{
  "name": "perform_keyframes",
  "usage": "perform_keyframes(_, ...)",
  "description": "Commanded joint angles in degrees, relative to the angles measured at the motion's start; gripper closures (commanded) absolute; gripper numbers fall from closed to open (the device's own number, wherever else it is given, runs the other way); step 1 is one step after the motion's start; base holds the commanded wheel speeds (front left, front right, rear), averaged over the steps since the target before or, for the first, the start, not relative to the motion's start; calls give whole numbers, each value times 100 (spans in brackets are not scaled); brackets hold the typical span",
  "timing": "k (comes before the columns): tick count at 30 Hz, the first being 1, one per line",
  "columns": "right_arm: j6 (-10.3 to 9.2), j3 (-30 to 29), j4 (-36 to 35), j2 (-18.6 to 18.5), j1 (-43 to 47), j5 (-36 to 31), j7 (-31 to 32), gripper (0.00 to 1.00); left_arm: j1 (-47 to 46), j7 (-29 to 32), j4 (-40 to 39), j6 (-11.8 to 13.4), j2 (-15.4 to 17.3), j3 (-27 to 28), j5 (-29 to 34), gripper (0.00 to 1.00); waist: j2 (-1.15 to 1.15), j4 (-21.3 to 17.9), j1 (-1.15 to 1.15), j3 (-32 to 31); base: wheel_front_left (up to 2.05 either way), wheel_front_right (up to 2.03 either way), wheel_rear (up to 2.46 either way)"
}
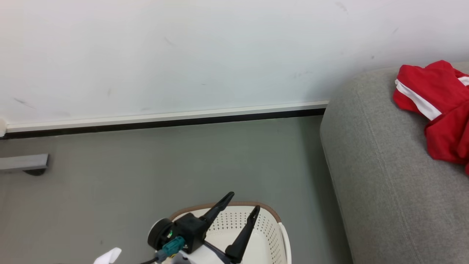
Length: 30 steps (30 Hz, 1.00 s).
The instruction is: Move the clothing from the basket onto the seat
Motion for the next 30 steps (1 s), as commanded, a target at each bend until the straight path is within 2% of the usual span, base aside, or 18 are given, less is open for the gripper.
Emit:
perform_keyframes(1,-15,69,-23,47,-46,32,-121,0,111,-36,44,35,0,50,-51,0,0,58,1,-40,0,0,0)
perform_keyframes(11,-15,445,-264,691,354,-43,-857,0,471,-41,257,158,-139,549,232,0,0,454,1,-345,0,0,0)
perform_keyframes(19,-15,617,-317,1114,852,-39,-1314,0,1070,-40,355,201,-293,1328,626,0,0,833,1,-628,0,0,0)
perform_keyframes(30,-15,782,-362,1451,1439,-91,-1537,0,1731,-41,629,53,-618,2561,1133,0,0,1236,1,-934,0,0,0)
